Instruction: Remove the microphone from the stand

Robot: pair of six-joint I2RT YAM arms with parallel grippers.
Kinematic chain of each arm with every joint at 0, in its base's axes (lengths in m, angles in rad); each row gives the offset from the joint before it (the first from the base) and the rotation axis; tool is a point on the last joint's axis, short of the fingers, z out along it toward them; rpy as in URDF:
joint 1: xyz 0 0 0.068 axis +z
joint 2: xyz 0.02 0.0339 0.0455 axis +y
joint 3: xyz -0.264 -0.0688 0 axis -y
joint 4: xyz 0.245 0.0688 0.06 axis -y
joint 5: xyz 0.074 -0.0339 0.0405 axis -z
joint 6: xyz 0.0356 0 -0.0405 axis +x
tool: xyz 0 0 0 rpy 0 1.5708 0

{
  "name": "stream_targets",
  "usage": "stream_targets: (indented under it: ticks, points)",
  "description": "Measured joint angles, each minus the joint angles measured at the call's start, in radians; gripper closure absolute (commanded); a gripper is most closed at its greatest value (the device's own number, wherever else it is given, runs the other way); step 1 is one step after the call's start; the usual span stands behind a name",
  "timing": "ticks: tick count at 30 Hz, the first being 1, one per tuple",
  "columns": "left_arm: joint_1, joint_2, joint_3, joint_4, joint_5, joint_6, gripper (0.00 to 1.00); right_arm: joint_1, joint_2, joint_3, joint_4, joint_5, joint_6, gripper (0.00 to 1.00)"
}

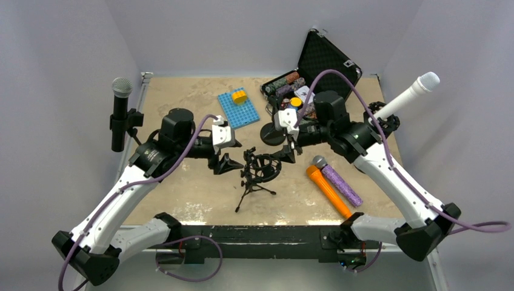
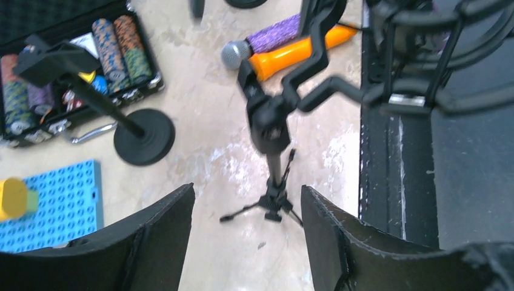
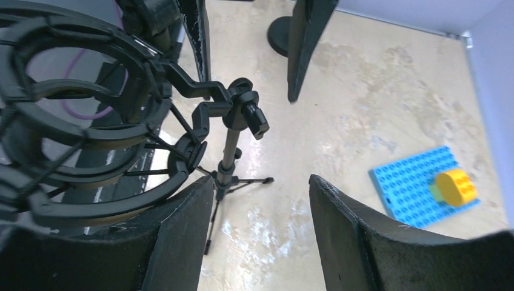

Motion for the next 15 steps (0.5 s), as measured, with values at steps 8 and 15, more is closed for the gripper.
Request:
stream_targets:
  ticks: [8,15]
  points:
    - [0.0,-0.13,-0.122,-0.081,-0.1,0.075,0.43,0.0,-0.188,-0.026,-0.145,0.176,-0.05,0.36]
    - [0.0,-0.08,-0.26,0.004,-0.054,0.149,0.57,0.0,-0.257,-0.017,-0.304,0.263,-0.061,0.33]
